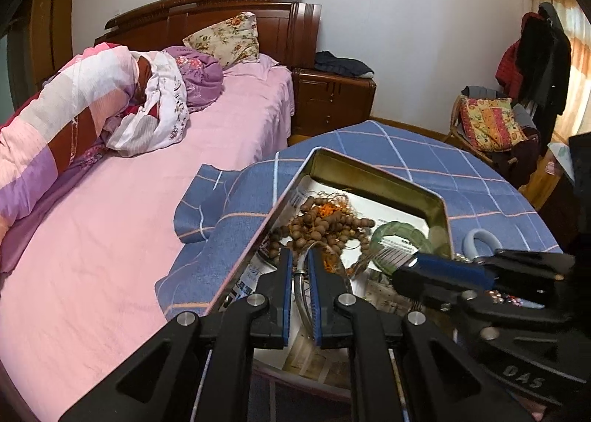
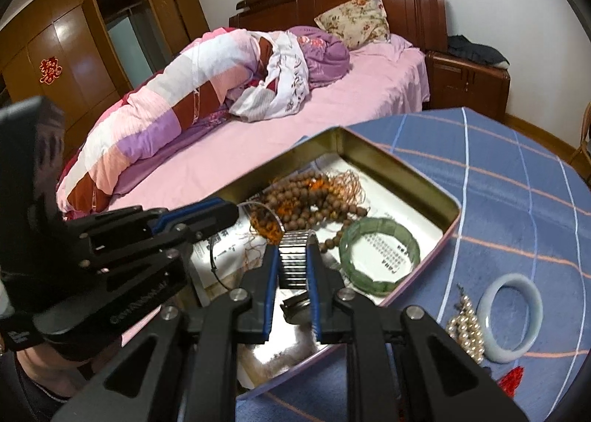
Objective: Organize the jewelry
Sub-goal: 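Open left tool to drop the silver bangle while right tool releases the watch into the tin, then grasp the red tasseled bracelet with left tool while right tool grasps the jade-pendant bead necklace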
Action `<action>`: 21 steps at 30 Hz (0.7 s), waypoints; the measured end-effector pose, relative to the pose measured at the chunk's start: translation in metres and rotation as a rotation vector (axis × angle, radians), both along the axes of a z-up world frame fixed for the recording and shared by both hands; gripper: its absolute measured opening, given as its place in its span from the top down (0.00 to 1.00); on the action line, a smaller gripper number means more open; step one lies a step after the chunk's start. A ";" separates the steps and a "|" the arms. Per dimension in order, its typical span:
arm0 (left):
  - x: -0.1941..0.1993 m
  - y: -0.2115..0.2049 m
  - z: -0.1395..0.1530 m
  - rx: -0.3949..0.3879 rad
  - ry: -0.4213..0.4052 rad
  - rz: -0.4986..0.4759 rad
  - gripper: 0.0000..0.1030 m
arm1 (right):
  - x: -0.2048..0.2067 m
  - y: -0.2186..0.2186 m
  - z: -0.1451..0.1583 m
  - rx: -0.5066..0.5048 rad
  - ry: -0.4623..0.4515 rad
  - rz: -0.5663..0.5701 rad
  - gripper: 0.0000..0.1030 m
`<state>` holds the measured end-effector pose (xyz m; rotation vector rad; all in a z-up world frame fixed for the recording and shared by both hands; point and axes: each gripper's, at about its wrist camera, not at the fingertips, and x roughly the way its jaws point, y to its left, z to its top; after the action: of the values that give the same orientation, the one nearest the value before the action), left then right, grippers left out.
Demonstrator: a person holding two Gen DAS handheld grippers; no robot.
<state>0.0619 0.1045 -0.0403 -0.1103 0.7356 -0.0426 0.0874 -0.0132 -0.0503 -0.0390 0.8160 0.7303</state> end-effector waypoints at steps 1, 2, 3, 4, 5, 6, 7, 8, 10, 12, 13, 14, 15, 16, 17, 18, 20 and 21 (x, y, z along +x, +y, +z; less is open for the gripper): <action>-0.001 -0.001 0.001 -0.004 -0.003 -0.005 0.87 | 0.000 0.000 -0.001 0.005 0.004 -0.003 0.79; -0.001 -0.002 0.002 -0.003 -0.007 -0.009 0.75 | 0.000 -0.001 -0.001 0.011 0.009 -0.006 0.74; -0.002 -0.003 0.004 0.005 -0.015 -0.002 0.63 | 0.000 -0.002 -0.001 0.015 0.013 -0.006 0.63; -0.005 -0.003 0.006 0.021 -0.029 0.019 0.58 | -0.001 -0.005 0.000 0.020 0.008 -0.016 0.62; -0.007 -0.003 0.009 0.029 -0.040 0.033 0.47 | -0.002 -0.009 0.002 0.026 0.002 -0.023 0.59; -0.010 -0.002 0.012 0.023 -0.050 0.039 0.37 | -0.003 -0.011 0.003 0.031 0.000 -0.030 0.53; -0.011 0.000 0.014 0.010 -0.060 0.039 0.33 | -0.004 -0.018 0.005 0.038 -0.002 -0.046 0.50; -0.014 0.000 0.016 -0.011 -0.072 0.034 0.26 | -0.006 -0.025 0.007 0.046 -0.007 -0.062 0.43; -0.019 -0.002 0.020 -0.027 -0.085 0.031 0.24 | -0.012 -0.041 0.011 0.054 -0.019 -0.086 0.39; -0.023 -0.009 0.022 -0.020 -0.090 0.021 0.24 | -0.019 -0.059 0.011 0.051 -0.027 -0.112 0.39; -0.026 -0.013 0.023 -0.019 -0.097 0.014 0.24 | -0.023 -0.071 0.010 0.046 -0.029 -0.136 0.39; -0.028 -0.017 0.024 -0.018 -0.101 0.008 0.24 | -0.028 -0.086 0.009 0.038 -0.028 -0.167 0.39; -0.030 -0.023 0.025 -0.009 -0.106 0.000 0.24 | -0.033 -0.102 0.007 0.032 -0.023 -0.199 0.39; -0.033 -0.029 0.025 0.003 -0.109 -0.005 0.24 | -0.036 -0.113 0.005 0.026 -0.020 -0.223 0.39; -0.033 -0.034 0.025 0.015 -0.112 -0.010 0.24 | -0.039 -0.126 0.003 0.015 -0.018 -0.253 0.39; -0.035 -0.038 0.024 0.022 -0.114 -0.013 0.24 | -0.044 -0.142 0.000 -0.004 -0.014 -0.295 0.39; -0.037 -0.048 0.021 0.034 -0.112 -0.028 0.24 | -0.050 -0.163 -0.003 -0.033 -0.010 -0.346 0.39; -0.037 -0.054 0.019 0.042 -0.107 -0.036 0.24 | -0.052 -0.172 -0.005 -0.051 -0.009 -0.369 0.39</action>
<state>0.0250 0.0510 -0.0211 -0.0544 0.6309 -0.0665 0.0352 -0.1850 -0.0550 0.0613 0.8049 0.3605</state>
